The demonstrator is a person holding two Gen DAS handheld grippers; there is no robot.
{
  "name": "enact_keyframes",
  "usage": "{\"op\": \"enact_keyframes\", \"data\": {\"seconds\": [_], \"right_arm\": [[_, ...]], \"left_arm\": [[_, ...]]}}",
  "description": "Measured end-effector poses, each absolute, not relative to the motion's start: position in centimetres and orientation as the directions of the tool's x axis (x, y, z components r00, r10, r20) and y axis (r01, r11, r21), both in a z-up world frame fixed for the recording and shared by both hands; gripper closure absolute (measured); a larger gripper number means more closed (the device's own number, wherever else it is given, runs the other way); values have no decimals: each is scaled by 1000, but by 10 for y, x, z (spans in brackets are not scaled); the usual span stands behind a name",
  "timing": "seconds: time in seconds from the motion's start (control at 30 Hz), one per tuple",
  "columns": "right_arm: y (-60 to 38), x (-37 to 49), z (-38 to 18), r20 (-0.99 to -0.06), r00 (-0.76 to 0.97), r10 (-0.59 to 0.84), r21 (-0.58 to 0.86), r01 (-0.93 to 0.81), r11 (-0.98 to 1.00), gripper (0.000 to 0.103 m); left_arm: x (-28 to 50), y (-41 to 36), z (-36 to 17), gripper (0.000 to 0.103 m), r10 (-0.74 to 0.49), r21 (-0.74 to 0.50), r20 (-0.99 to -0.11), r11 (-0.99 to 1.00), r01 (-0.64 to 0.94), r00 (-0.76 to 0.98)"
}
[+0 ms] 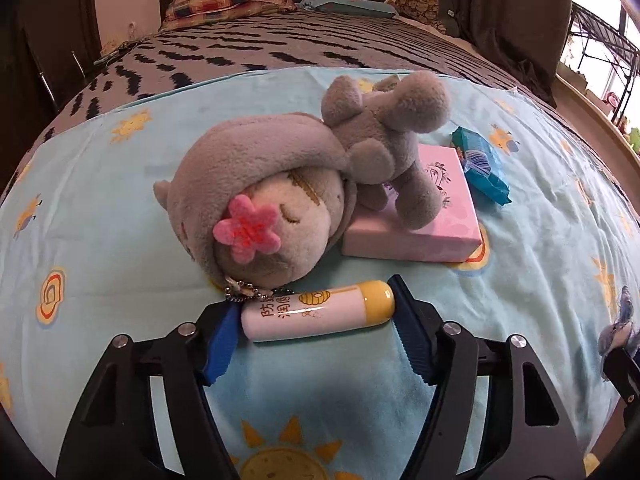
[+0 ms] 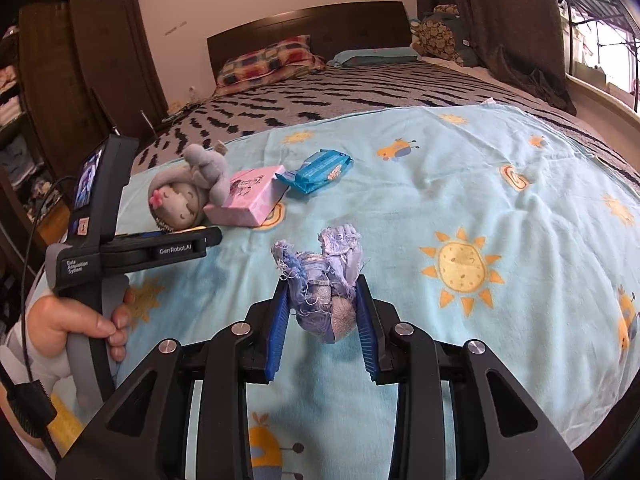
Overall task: Collect trash
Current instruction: 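Grasp the white lotion tube with the left gripper while the right gripper grasps the blue-white cloth, then lower the lotion tube and cloth into the bin and open both grippers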
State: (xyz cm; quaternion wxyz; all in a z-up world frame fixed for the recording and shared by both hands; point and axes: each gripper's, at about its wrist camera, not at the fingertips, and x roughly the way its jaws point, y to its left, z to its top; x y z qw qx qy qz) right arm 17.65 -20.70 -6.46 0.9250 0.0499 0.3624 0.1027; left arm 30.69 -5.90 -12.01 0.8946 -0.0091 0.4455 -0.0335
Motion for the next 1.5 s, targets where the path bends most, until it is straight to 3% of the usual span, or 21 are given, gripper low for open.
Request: {"op": "enact_keyframes", "data": {"seconds": [0.33, 0.57, 0.97, 1.27, 1.5], "right_arm": [[-202, 141, -64, -634, 724, 271, 180, -203, 963, 70], [-191, 105, -63, -609, 728, 315, 186, -256, 949, 70], [-167, 34, -82, -612, 681, 402, 231, -332, 915, 70], [-168, -10, -127, -655, 599, 460, 351, -297, 888, 70], [-159, -20, -173, -739, 520, 428, 345, -254, 904, 70]], "left_arm": [[271, -57, -113, 38, -90, -9, -774, 991, 132, 627], [194, -47, -110, 38, -131, 46, -742, 968, 245, 657], [57, -28, -116, 38, -297, -45, -675, 930, 364, 675], [4, -18, -156, 38, -320, -96, -712, 926, 365, 625], [-8, -20, -195, 38, -314, -119, -781, 923, 365, 540]]}}
